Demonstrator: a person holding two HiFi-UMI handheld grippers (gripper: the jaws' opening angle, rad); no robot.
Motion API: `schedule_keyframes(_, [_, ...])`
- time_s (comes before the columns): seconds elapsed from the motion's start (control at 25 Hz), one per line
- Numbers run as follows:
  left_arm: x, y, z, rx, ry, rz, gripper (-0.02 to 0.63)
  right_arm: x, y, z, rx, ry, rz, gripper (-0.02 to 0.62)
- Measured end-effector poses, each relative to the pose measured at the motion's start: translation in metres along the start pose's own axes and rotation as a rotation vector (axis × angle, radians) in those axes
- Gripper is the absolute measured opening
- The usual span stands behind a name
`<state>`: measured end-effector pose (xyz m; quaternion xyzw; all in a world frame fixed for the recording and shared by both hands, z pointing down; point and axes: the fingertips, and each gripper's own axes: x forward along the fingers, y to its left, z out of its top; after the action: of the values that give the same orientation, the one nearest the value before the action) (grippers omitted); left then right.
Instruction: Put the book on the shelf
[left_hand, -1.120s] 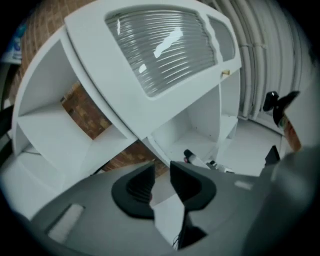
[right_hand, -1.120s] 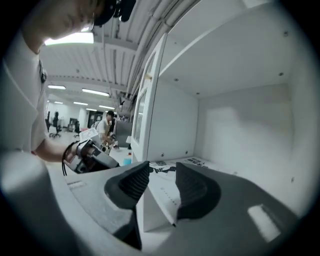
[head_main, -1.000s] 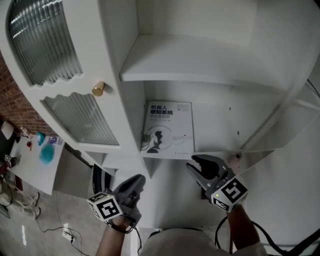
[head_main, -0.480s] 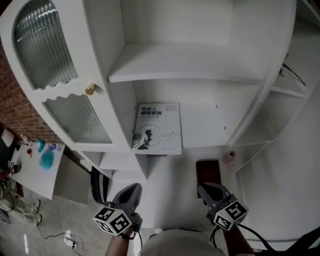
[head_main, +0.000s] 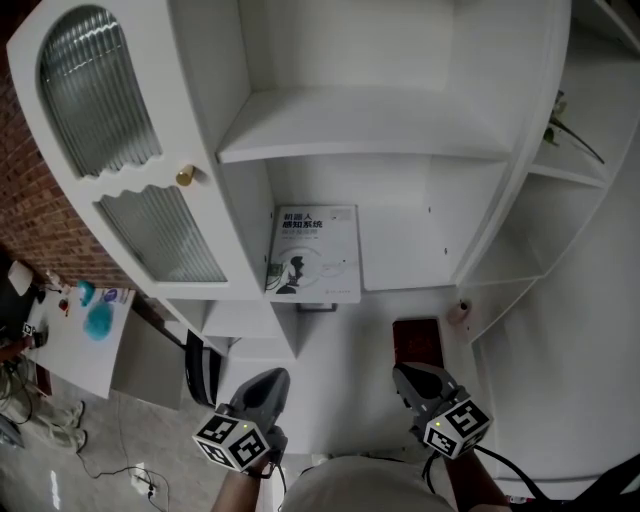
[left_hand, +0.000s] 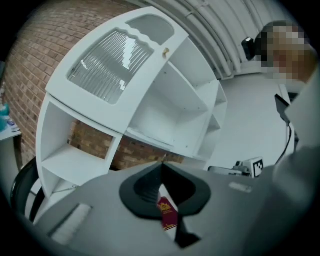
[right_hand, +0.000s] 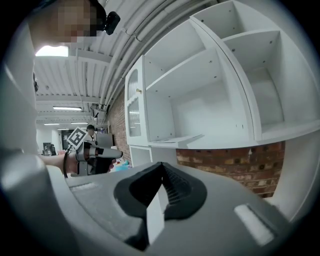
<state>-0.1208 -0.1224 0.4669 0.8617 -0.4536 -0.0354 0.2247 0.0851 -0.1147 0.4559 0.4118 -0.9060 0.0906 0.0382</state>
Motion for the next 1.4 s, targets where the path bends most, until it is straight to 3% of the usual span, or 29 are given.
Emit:
schedule_keyframes(0.44, [0.002,-0.005,-0.004,0.022,0.029,-0.053,0.008,0.007,0.010,-0.002,-0.035,0.030,0.004,0.003])
schedule_keyframes(0.68, [0.001,0.002,-0.018,-0.026,0.068,-0.077,0.008,0.007,0.019,-0.010,-0.032,0.056,-0.017,0.003])
schedule_keyframes(1.12, [0.002,0.004,-0.076,-0.056,0.181,-0.167,0.008,-0.013,0.030,-0.059,0.017,0.118,-0.118,0.003])
schedule_keyframes(1.4, [0.011,-0.012,-0.111,-0.077,0.241,-0.166,0.008,-0.038,0.010,-0.093,0.065,0.160,-0.184,0.003])
